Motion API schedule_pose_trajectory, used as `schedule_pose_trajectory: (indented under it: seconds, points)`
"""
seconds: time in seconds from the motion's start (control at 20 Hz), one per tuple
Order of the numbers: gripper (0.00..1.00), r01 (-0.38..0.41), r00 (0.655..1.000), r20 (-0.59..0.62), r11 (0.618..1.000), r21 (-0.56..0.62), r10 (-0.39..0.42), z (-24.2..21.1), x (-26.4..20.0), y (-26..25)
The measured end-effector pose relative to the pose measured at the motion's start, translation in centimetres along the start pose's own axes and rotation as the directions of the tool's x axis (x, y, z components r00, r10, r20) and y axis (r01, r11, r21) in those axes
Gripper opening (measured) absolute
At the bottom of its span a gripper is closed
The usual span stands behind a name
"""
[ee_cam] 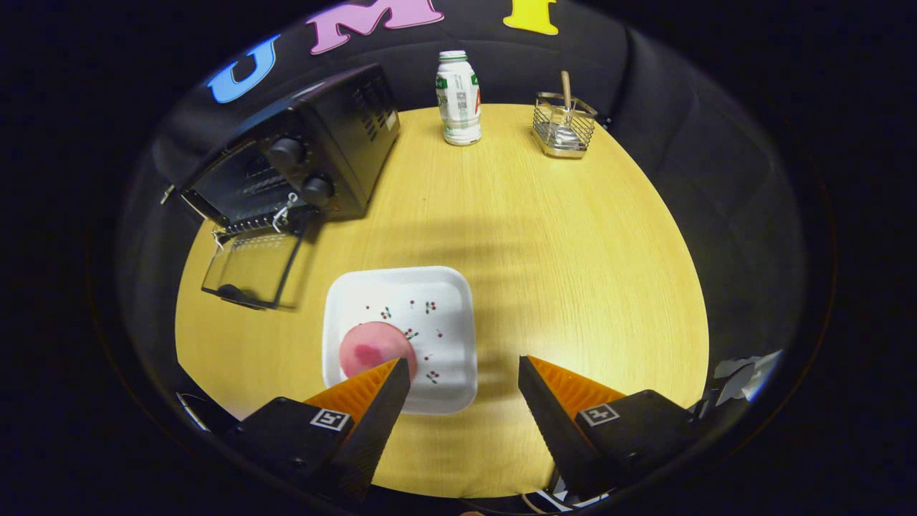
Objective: Open the toaster oven, put the food inside, and close the toaster oven door.
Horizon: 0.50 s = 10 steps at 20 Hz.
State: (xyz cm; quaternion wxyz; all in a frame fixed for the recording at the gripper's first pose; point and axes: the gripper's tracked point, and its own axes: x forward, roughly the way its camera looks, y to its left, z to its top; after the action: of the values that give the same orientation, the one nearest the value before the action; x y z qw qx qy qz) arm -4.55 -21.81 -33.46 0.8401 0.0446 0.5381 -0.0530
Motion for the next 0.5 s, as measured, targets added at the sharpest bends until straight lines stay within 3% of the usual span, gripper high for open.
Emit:
schedule_pose_trajectory:
  seconds: [0.4,0.5]
  points:
    - [0.99,0.002,0.992,-0.124,1.000,0.010,-0.001,-1.7,3.8,-1.6]
    - [0.89,0.005,0.992,-0.126,1.000,0.022,-0.002,-1.3,3.9,-1.8]
